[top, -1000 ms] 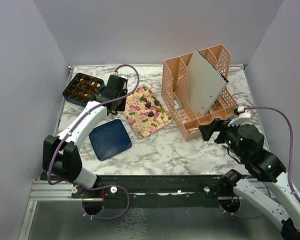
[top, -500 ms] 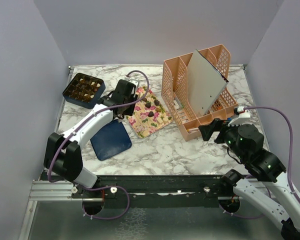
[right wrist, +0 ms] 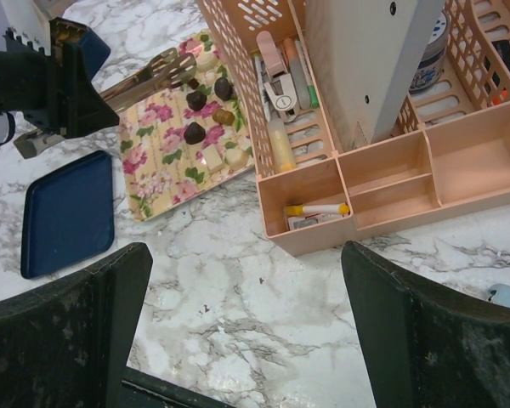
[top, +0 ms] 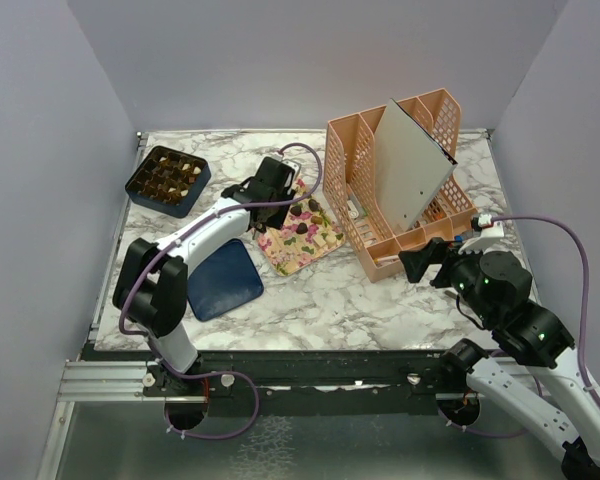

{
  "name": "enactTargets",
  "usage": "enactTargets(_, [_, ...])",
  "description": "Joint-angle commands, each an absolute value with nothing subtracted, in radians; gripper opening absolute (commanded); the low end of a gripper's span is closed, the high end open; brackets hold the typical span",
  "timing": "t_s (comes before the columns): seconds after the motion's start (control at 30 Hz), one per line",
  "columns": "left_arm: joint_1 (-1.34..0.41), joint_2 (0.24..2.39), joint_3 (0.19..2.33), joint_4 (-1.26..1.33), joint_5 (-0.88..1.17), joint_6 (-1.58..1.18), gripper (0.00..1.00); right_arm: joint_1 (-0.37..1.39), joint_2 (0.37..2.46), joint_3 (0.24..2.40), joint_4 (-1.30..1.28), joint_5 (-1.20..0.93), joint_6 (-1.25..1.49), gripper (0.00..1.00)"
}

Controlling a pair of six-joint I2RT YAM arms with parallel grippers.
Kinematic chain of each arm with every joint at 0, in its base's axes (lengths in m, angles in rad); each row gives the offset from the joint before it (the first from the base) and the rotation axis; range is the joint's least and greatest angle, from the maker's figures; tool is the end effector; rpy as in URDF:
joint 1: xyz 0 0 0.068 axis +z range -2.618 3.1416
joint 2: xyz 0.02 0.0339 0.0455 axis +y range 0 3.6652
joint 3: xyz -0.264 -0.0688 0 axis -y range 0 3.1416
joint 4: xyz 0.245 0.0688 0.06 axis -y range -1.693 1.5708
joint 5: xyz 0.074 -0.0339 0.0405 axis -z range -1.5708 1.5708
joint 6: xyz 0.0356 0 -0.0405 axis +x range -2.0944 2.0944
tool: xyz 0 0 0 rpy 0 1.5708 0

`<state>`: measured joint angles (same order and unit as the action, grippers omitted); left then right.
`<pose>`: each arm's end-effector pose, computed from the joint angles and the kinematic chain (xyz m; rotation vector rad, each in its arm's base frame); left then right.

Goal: Pack the chocolate
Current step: Pick up the fake chocolate from the plate.

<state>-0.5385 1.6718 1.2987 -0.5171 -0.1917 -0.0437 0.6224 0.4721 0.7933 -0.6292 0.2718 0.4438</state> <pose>0.3170 -0.1815 0.2580 0.5164 2.3835 -0.0232 0.0881 0.0515 0.3350 0.0196 1.8950 0.4787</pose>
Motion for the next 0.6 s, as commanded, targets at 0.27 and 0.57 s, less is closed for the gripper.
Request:
enactTargets(0.27, [-0.541, 1.71, 1.314, -0.489, -0.233, -0.046, 0.47, 0.624, 0.458, 0.781, -0.609, 0.293, 0.428, 0.99])
enactTargets(0.57, [-0.541, 1.701, 1.286, -0.483, -0.223, -0.04, 0.45, 0.624, 0.46, 0.778, -0.606, 0.293, 0.428, 0.99])
